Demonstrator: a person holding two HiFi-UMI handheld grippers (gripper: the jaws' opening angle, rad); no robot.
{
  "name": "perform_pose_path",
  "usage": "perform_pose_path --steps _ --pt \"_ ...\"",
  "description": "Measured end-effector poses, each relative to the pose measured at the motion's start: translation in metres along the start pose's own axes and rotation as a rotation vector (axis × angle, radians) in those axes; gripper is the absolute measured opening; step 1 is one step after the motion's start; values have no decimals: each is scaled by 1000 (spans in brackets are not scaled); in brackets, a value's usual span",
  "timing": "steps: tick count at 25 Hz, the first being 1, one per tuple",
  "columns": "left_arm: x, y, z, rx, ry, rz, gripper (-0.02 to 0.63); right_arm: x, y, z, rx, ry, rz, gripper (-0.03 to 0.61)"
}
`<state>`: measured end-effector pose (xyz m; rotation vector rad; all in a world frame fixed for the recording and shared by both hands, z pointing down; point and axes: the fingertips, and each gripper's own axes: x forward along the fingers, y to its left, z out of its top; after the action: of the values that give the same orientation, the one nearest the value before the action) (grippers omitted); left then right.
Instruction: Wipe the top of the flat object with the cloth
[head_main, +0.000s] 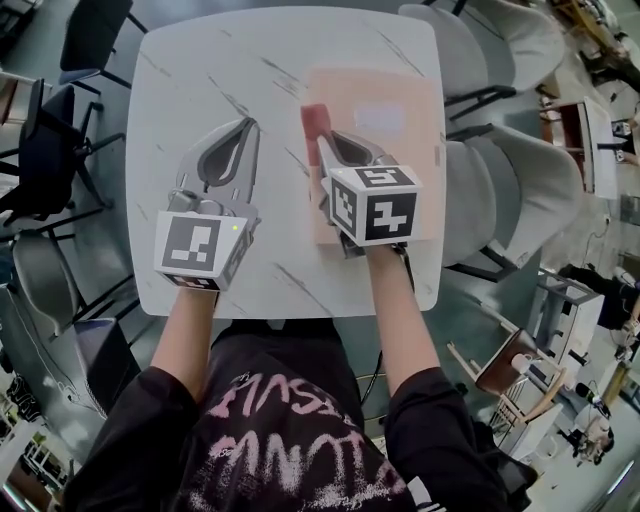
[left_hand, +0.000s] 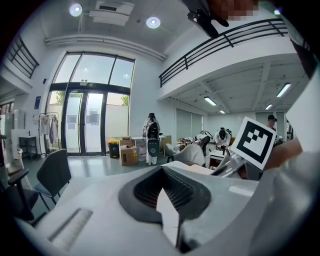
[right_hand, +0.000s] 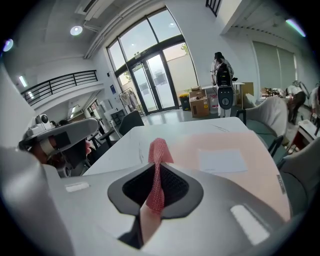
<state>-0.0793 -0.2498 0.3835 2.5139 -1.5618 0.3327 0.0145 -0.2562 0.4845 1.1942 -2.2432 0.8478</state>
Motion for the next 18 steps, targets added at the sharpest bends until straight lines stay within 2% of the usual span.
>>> perform_pose_path --steps 18 --pt "24 -32 3 8 1 -81 2 -27 -57 -16 56 9 -108 51"
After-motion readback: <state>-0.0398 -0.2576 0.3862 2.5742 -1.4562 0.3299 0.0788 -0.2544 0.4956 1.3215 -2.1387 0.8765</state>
